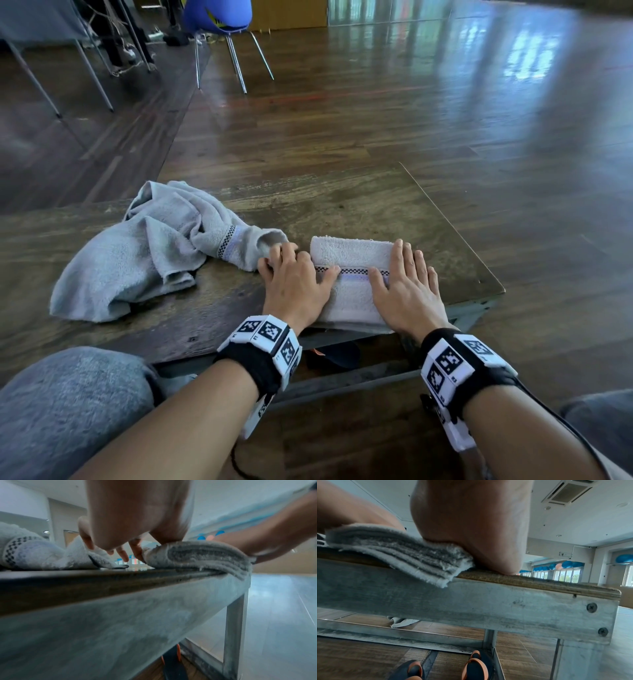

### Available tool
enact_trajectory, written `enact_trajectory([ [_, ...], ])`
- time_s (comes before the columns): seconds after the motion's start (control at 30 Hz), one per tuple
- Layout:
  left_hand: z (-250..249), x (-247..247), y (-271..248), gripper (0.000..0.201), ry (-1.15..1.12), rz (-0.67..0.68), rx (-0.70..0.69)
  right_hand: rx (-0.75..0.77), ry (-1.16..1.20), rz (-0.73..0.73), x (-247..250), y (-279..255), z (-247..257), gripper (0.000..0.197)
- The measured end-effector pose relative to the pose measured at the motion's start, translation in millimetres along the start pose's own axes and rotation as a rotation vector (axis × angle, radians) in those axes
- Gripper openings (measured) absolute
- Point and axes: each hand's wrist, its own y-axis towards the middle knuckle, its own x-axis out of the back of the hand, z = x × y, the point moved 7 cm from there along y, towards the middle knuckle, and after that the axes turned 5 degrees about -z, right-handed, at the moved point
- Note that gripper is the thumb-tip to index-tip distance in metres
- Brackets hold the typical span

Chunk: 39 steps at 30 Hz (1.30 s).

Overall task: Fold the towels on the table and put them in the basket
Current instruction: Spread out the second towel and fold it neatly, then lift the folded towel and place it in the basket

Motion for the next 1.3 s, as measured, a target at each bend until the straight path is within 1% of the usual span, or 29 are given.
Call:
enact_trajectory([
  [0.07, -1, 2, 3, 0.044, -0.056, 0.008, 0.011, 0.003, 0.004, 0.004, 1, 0, 1, 0.079],
  [0.13, -9, 9, 6, 0.036, -0.118, 0.002, -0.013, -0.002, 0.027, 0.015, 3, -1, 2, 0.080],
  [0.17, -14, 14, 8, 0.033, -0.187, 0.002, -0.029, -0.011, 0.051, 0.022, 4, -2, 3, 0.081],
  [0.2, -19, 18, 9, 0.030, -0.303, 0.011, -0.028, -0.024, 0.085, 0.027, 6, -2, 4, 0.083],
  [0.27, -26, 24, 10, 0.029, -0.578, 0.063, 0.019, -0.047, 0.167, 0.007, 14, -3, 7, 0.084],
  [0.3, -30, 28, 11, 0.028, -0.672, 0.085, 0.046, -0.053, 0.203, -0.020, 20, -3, 9, 0.084],
  [0.37, -38, 40, 12, 0.026, -0.784, 0.104, 0.059, -0.065, 0.283, -0.065, 31, -4, 15, 0.082],
  [0.43, -43, 58, 14, 0.022, -0.854, 0.119, 0.056, -0.083, 0.428, -0.063, 39, -5, 24, 0.078],
  [0.5, -43, 80, 15, 0.022, -0.915, 0.135, 0.053, -0.091, 0.623, -0.017, 47, -3, 41, 0.075],
  [0.57, -35, 108, 15, 0.016, -0.944, 0.142, 0.074, -0.065, 0.841, 0.039, 58, -1, 64, 0.076],
  [0.6, -26, 124, 15, 0.011, -0.948, 0.136, 0.106, -0.037, 0.920, 0.053, 64, -1, 77, 0.075],
  [0.63, -15, 141, 16, 0.009, -0.947, 0.126, 0.142, 0.007, 0.957, 0.043, 73, -1, 92, 0.074],
  [0.67, -4, 160, 17, 0.011, -0.943, 0.115, 0.172, 0.063, 0.968, 0.019, 83, -2, 109, 0.072],
  [0.73, 25, 199, 18, 0.025, -0.936, 0.069, 0.229, 0.167, 0.990, -0.011, 103, -7, 146, 0.069],
  [0.8, 58, 240, 13, 0.037, -0.925, -0.004, 0.283, 0.267, 1.006, 0.007, 120, -15, 192, 0.066],
  [0.83, 75, 259, 8, 0.037, -0.932, -0.044, 0.301, 0.314, 1.003, 0.013, 130, -21, 218, 0.063],
  [0.9, 116, 295, -11, 0.027, -0.941, -0.143, 0.345, 0.403, 0.986, 0.040, 142, -37, 272, 0.059],
  [0.97, 156, 326, -38, 0.024, -0.921, -0.229, 0.400, 0.484, 0.973, 0.111, 145, -58, 326, 0.058],
  [1.07, 218, 362, -85, 0.024, -0.919, -0.356, 0.482, 0.586, 0.925, 0.246, 131, -95, 401, 0.058],
  [1.17, 277, 382, -140, 0.028, -0.892, -0.457, 0.614, 0.673, 0.843, 0.343, 97, -141, 462, 0.060],
  [1.23, 311, 381, -175, 0.031, -0.864, -0.455, 0.692, 0.707, 0.792, 0.398, 64, -169, 489, 0.059],
  [1.3, 349, 372, -217, 0.027, -0.839, -0.428, 0.773, 0.725, 0.705, 0.428, 20, -200, 510, 0.063],
])
